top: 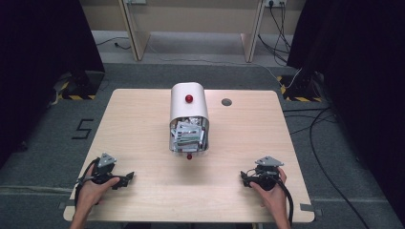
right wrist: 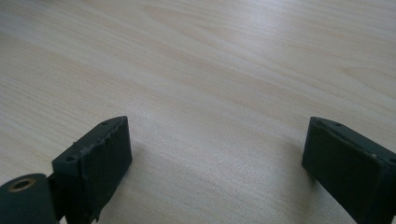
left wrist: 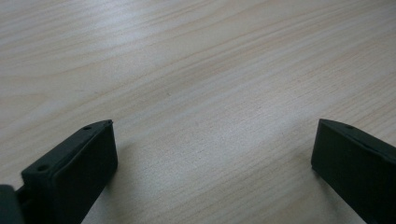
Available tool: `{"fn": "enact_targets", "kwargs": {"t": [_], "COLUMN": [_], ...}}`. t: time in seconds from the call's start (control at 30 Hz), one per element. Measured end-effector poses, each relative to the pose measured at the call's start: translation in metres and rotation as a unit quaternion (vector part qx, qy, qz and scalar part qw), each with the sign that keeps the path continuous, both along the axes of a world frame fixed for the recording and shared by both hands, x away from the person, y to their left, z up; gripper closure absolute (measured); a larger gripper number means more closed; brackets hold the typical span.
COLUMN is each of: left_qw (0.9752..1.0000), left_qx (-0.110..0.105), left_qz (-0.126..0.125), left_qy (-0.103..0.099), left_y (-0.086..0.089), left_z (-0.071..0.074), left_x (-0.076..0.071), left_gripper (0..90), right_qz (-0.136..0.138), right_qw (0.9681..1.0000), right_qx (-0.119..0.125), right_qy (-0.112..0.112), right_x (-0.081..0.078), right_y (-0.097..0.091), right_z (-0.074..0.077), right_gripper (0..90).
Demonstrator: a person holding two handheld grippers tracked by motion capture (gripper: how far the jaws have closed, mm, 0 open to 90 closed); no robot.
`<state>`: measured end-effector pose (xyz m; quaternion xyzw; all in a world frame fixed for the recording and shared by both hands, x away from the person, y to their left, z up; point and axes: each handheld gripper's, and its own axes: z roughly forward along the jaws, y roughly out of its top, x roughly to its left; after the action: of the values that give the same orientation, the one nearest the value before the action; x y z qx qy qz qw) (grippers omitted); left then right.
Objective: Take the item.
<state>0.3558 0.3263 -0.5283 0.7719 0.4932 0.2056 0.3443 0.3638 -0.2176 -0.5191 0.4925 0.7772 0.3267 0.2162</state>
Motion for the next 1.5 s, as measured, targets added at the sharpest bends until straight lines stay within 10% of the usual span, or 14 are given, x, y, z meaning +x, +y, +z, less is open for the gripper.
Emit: {"fn": "enact_targets", "kwargs": {"t": [0.3, 0.93, 1.5], "left_qw": [1.0000, 1.0000, 1.0000], "left_qx": [0.001, 0.002, 0.003], "left_qz": [-0.004, -0.005, -0.005], "left_qy": [0.001, 0.000, 0.000], "left_y": [0.001, 0.003, 0.003], "left_z": [0.000, 0.000, 0.000], "left_x": [0.001, 0.003, 0.004], "left_gripper": [0.0, 0.0, 0.0], "right_qz": [-0.013, 0.054, 0.164], "right_qw": [0.9998, 0.9928, 0.9684], "right_qx": [0.003, 0.055, 0.075], "right_qy": [-0.011, -0.092, -0.173], "right_x": [-0.002, -0.016, -0.028], "right_y": [-0.001, 0.011, 0.052], "right_z": [0.001, 0.044, 0.119], "right_gripper": [17.4, 27.2, 44.5]}}
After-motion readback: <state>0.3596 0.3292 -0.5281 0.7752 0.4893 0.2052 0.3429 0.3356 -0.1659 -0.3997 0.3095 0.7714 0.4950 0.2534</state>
